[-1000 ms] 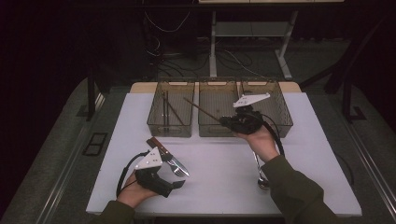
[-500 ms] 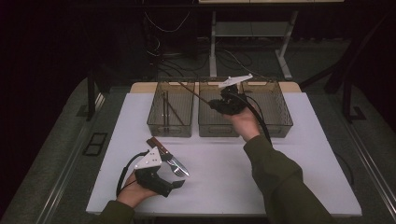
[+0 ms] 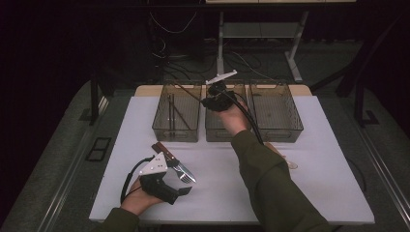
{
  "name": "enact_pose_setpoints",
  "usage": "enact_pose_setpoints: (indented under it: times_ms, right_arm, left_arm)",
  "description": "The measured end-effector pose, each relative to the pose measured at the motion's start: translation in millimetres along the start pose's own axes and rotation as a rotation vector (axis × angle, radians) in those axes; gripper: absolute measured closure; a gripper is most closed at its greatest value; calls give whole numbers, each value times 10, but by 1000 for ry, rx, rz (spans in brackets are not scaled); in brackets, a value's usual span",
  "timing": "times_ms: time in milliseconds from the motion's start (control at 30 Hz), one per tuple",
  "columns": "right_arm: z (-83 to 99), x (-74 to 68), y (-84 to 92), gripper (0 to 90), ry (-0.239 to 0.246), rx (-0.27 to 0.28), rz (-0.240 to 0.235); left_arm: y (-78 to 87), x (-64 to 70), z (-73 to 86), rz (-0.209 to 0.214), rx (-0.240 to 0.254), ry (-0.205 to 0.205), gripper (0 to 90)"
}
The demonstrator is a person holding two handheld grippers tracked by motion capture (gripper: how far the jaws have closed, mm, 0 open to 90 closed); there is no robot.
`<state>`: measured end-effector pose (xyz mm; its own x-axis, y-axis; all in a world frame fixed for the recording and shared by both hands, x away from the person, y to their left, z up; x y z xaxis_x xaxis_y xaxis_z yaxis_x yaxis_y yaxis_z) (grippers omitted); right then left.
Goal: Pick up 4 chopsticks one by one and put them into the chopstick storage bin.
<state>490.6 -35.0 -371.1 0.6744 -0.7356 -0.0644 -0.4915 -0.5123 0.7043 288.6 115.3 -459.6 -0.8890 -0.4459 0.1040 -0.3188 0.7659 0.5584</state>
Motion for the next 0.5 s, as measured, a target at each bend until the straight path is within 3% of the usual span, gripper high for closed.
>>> enact_pose_setpoints:
  times_ms: [500]
  right_arm:
    - [-127, -152, -564, 856, -34, -92, 24]
  left_arm:
    - [3, 21, -6, 15, -1, -13, 0]
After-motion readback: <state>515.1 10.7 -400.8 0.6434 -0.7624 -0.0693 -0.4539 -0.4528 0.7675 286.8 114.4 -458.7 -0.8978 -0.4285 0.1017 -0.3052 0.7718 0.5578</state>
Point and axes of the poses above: each handheld gripper's, and its own axes: y roughly backward along the jaws, z roughly out of its underside, x roughly to its right, the point moved 6 cm from there along -y, roughly forward along the jaws, and after that the axes turned 5 degrees about -x, right-handed, at the moved point
